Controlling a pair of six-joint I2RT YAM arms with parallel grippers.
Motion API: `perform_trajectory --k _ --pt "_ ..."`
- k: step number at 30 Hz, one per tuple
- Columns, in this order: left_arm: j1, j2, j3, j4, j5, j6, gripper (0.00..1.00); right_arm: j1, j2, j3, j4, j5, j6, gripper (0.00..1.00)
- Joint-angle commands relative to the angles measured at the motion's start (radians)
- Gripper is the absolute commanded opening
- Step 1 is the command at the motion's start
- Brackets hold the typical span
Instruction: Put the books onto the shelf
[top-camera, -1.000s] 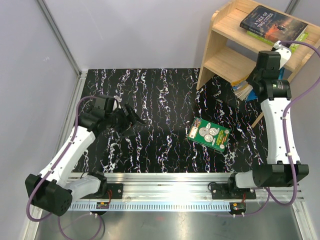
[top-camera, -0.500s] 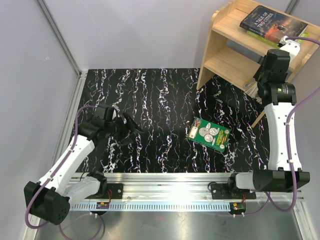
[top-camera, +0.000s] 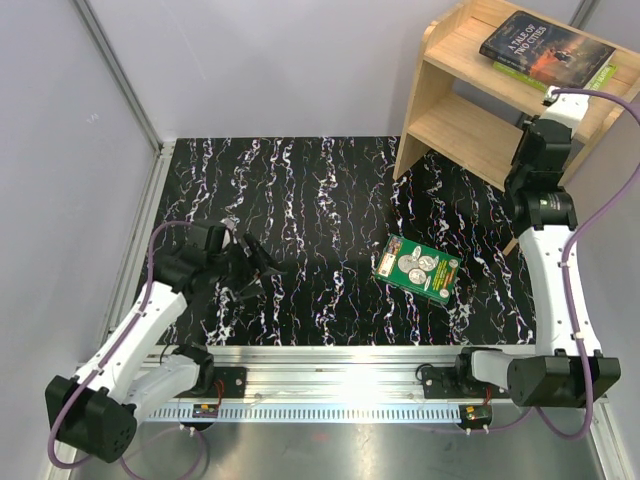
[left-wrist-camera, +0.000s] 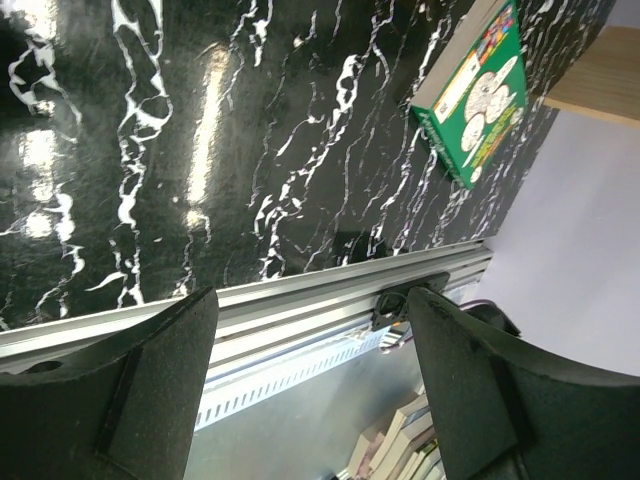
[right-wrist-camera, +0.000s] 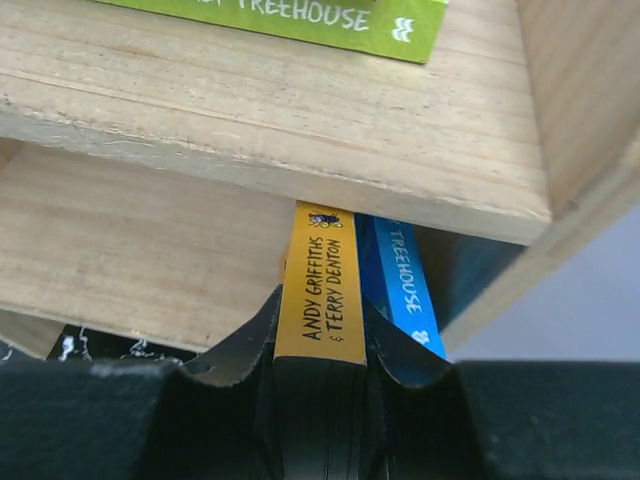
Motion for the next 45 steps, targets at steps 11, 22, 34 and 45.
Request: perform_trajectory --k 11,22,34,45 --pt "0.004 -0.086 -0.047 -0.095 -0.055 0.056 0.79 0.005 0.016 -0.382 0.747 0.037 -0.19 0.0" --pt "0.004 -0.096 -0.047 -0.138 -0.079 0.071 0.78 0.005 0.076 -0.562 1.057 0.175 -0.207 0.0" --pt "0.004 -0.076 -0.041 -0.14 -0.093 0.081 0.78 0.004 0.137 -0.557 1.091 0.26 -0.187 0.0" --pt "0.006 -0.059 -0.005 -0.14 -0.105 0.094 0.77 0.004 0.085 -0.511 0.887 0.24 -0.078 0.42"
